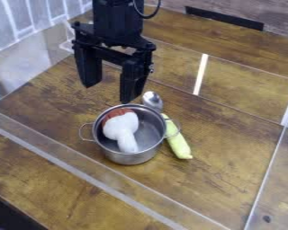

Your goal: Move the green spoon to the left

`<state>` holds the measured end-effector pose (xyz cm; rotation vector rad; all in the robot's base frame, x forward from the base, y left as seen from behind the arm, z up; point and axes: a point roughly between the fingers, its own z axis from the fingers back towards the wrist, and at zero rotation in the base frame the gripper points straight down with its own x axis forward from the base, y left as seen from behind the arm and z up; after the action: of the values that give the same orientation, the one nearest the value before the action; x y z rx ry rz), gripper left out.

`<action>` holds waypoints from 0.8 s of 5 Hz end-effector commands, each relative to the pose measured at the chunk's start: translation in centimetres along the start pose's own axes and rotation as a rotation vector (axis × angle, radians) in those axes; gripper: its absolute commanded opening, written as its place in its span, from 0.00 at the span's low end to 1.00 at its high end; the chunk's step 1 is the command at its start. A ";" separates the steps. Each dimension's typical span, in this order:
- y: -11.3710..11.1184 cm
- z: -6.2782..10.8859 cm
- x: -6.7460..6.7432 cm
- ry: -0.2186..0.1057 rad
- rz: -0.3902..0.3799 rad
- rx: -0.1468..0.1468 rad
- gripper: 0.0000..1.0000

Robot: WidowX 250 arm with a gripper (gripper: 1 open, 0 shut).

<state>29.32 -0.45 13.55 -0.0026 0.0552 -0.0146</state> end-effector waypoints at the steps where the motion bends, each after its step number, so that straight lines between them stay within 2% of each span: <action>1: -0.3 -1.4 -0.3 0.037 0.039 -0.008 1.00; 2: -2.2 -2.5 0.7 0.033 0.193 -0.020 1.00; 3: -4.9 -3.7 2.3 -0.003 0.375 -0.041 1.00; 4: -8.2 -5.2 3.2 -0.037 0.480 -0.066 1.00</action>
<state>31.00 -8.49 6.43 -0.0275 0.0791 0.4679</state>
